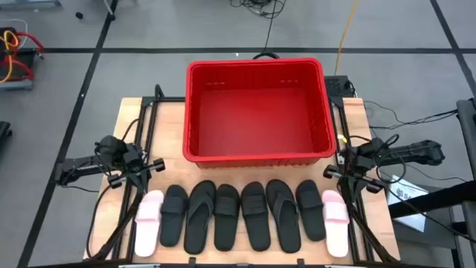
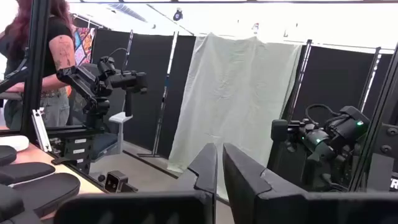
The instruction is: Pick and place slides into bin
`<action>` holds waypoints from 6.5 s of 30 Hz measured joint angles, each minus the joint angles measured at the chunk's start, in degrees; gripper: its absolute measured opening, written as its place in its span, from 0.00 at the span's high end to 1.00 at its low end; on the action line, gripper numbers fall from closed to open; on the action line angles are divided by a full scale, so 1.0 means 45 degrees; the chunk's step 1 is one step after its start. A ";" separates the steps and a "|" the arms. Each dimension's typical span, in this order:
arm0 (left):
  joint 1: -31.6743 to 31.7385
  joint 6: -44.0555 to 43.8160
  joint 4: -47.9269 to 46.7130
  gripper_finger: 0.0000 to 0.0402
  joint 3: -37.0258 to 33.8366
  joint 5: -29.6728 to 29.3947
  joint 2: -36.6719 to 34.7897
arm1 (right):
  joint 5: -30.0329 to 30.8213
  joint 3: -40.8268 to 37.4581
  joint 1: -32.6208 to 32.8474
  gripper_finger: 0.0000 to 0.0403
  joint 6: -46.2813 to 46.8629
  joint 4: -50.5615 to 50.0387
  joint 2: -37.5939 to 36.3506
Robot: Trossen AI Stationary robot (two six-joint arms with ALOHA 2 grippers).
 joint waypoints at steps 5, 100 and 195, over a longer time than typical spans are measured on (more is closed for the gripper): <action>0.0001 0.0000 0.0000 0.94 0.0000 -0.0001 0.0000 | -0.0003 -0.0001 -0.0001 1.00 -0.0002 0.0000 0.0000; 0.0000 0.0000 0.0000 0.94 0.0000 0.0002 -0.0002 | 1.1675 0.9706 -0.0012 1.00 -0.8173 -1.3518 0.1310; -0.1200 0.5591 -2.5320 0.94 1.4032 -0.9122 1.0100 | 1.5679 1.0827 -0.0002 1.00 -0.9687 -1.9239 0.1671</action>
